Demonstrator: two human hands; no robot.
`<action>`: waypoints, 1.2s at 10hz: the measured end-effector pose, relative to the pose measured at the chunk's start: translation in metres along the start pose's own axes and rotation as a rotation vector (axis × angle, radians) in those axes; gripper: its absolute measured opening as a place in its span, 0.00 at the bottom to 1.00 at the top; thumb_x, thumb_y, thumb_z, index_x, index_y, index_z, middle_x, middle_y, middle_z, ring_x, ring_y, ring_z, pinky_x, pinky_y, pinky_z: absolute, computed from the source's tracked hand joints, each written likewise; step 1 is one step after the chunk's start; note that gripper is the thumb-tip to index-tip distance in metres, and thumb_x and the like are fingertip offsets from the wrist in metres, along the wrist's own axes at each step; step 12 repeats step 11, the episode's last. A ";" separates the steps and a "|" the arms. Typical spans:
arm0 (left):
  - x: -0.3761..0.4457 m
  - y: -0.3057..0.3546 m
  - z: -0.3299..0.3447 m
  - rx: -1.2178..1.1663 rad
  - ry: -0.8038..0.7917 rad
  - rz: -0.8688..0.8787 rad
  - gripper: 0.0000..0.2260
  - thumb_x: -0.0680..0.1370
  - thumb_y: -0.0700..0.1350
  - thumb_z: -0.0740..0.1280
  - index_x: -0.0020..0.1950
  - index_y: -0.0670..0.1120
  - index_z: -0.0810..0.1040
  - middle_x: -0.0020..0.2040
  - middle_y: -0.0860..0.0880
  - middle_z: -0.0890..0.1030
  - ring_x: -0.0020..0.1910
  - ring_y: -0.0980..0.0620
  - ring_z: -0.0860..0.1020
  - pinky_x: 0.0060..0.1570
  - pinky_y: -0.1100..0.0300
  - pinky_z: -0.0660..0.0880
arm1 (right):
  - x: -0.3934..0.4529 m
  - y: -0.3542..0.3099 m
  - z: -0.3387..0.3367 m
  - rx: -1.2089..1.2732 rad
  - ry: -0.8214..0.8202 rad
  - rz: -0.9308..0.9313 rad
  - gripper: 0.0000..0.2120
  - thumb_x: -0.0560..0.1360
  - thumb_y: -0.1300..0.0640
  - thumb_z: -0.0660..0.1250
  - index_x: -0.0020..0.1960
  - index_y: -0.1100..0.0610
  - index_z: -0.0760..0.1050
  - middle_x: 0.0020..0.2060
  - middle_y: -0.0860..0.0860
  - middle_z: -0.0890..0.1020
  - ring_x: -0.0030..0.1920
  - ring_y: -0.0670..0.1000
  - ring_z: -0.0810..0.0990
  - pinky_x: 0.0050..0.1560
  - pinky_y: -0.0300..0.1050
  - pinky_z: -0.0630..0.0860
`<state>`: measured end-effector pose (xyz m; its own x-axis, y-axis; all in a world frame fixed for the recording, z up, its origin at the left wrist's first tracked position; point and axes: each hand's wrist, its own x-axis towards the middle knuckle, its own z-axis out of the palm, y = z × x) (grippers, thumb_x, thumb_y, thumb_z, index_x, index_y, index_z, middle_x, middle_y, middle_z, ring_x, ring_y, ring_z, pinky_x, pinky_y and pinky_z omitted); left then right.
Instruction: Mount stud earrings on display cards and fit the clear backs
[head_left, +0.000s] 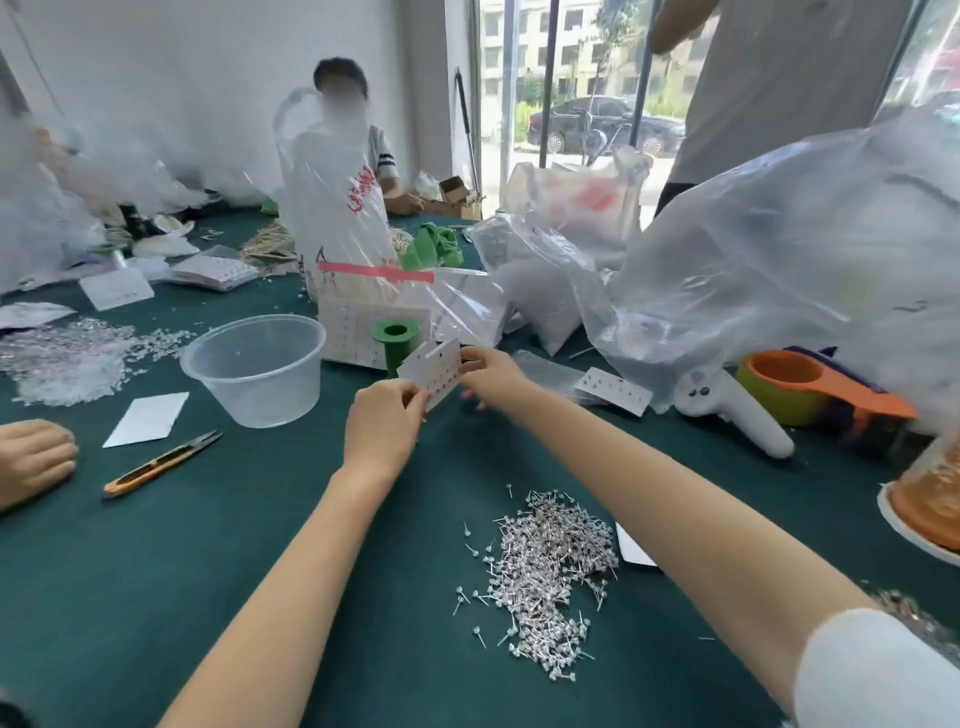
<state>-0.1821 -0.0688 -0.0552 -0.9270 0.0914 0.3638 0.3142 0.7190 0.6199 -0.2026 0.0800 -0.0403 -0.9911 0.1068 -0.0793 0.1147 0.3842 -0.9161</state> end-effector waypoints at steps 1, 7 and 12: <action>0.008 -0.005 0.004 0.029 0.014 -0.011 0.11 0.77 0.44 0.65 0.37 0.43 0.81 0.35 0.44 0.82 0.36 0.44 0.77 0.35 0.58 0.68 | 0.013 -0.002 0.008 -0.004 -0.019 0.021 0.25 0.76 0.70 0.55 0.72 0.57 0.65 0.56 0.54 0.76 0.35 0.48 0.75 0.30 0.39 0.71; 0.014 -0.021 0.024 0.206 0.039 -0.059 0.12 0.80 0.47 0.62 0.48 0.41 0.81 0.46 0.42 0.82 0.46 0.41 0.79 0.40 0.55 0.70 | 0.033 0.010 0.021 -0.018 -0.054 0.029 0.23 0.78 0.61 0.62 0.72 0.53 0.65 0.53 0.50 0.76 0.34 0.48 0.77 0.28 0.37 0.71; 0.013 -0.029 0.020 0.101 0.143 -0.143 0.22 0.81 0.55 0.56 0.32 0.45 0.73 0.31 0.49 0.74 0.33 0.46 0.71 0.34 0.57 0.63 | -0.033 -0.010 -0.029 0.238 0.227 -0.161 0.07 0.77 0.59 0.66 0.50 0.60 0.80 0.45 0.52 0.85 0.20 0.44 0.72 0.23 0.35 0.69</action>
